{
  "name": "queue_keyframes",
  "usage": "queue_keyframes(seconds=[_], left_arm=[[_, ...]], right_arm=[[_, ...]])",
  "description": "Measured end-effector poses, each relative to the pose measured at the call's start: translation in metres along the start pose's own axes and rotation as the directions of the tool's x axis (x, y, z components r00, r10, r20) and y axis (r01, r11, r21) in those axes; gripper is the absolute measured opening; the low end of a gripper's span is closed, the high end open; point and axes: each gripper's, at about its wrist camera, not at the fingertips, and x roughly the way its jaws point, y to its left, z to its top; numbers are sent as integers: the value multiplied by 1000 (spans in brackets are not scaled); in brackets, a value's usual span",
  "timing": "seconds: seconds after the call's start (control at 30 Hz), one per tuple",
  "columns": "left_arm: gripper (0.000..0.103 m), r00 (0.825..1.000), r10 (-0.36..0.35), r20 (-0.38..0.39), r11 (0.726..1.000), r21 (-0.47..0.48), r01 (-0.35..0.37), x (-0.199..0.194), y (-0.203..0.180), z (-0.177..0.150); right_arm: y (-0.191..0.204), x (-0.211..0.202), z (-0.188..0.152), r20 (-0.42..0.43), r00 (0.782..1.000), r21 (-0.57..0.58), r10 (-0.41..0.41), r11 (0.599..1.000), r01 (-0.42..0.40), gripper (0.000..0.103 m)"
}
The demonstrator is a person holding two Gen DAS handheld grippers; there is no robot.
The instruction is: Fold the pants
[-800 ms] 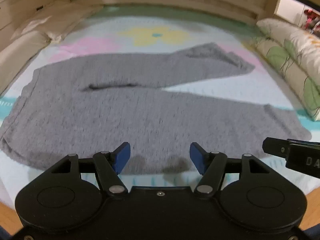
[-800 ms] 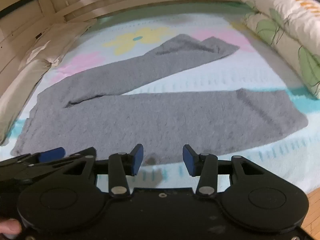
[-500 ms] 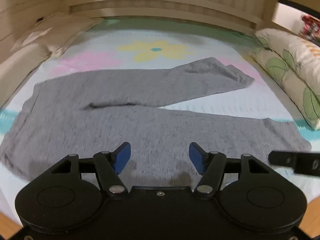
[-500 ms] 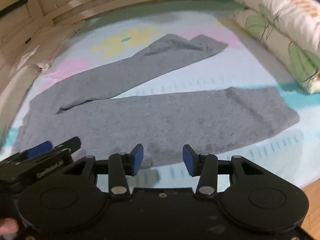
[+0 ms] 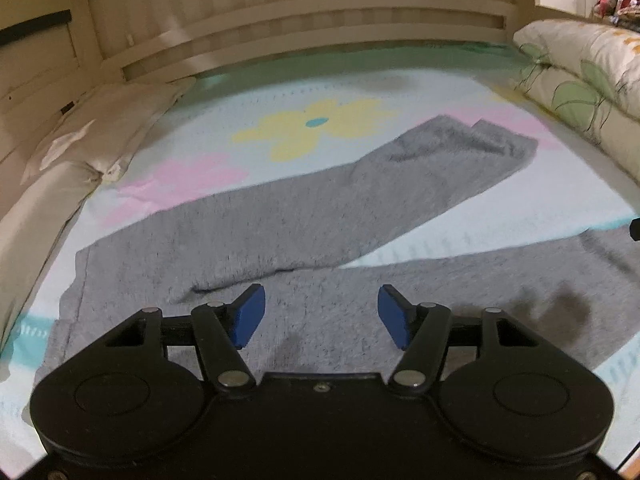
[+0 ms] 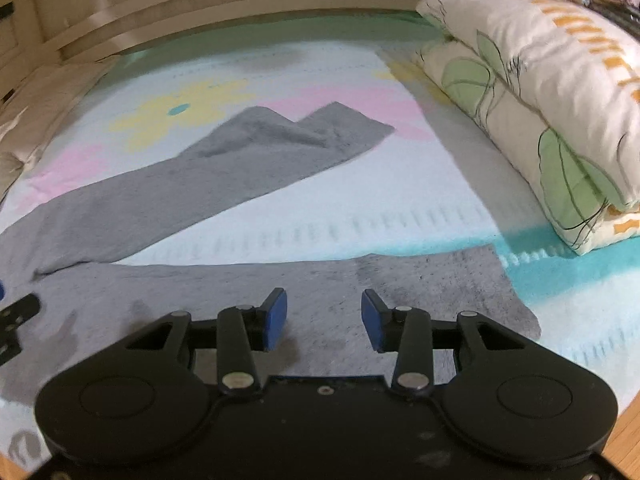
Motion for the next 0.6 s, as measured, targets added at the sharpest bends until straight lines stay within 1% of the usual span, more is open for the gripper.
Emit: queue_keyframes(seconds=[0.03, 0.1, 0.17, 0.2, 0.23, 0.33, 0.4, 0.47, 0.5, 0.57, 0.6], left_arm=[[66, 1000, 4, -11, 1000, 0, -4, 5, -1, -3], [66, 998, 4, -58, 1000, -5, -4, 18, -2, -9], [64, 995, -5, -95, 1000, -8, 4, 28, -4, -13], [64, 995, -9, -104, 1000, -7, 8, 31, -5, -15], [64, 994, -12, -107, 1000, -1, 12, 33, -5, -17], [64, 995, -5, -101, 999, 35, 9, 37, -7, -22], [64, 994, -8, -105, 999, 43, 12, 40, -5, -23], [64, 992, -5, -125, 999, 32, 9, 46, -3, -23], [64, 991, -4, -137, 1000, 22, 7, 48, -1, -23], [64, 987, -14, -163, 1000, 0, 14, 53, 1, -25], [64, 985, -18, -172, 1000, -5, 17, 55, 2, -26]], right_arm=[[-1, 9, 1, -19, 1000, -4, -9, 1000, 9, 42], [-5, 30, 3, -44, 999, -4, -6, 1000, 6, 42], [-6, 55, 3, -61, 998, 8, 20, 1000, -19, 42], [-9, 62, 7, -30, 999, 14, 41, 999, -40, 42], [-9, 70, 9, -24, 998, 14, 55, 998, -55, 41], [-4, 91, 15, -25, 997, 0, 77, 997, -77, 40], [-7, 108, 19, -28, 995, 19, 91, 996, -91, 39], [-17, 127, 21, -58, 996, 29, 68, 997, -66, 37], [-24, 134, 20, -55, 997, 27, 45, 999, -44, 37], [-45, 142, 22, -29, 998, 43, 59, 997, -58, 33], [-56, 144, 23, -28, 998, 65, 60, 996, -58, 24]])
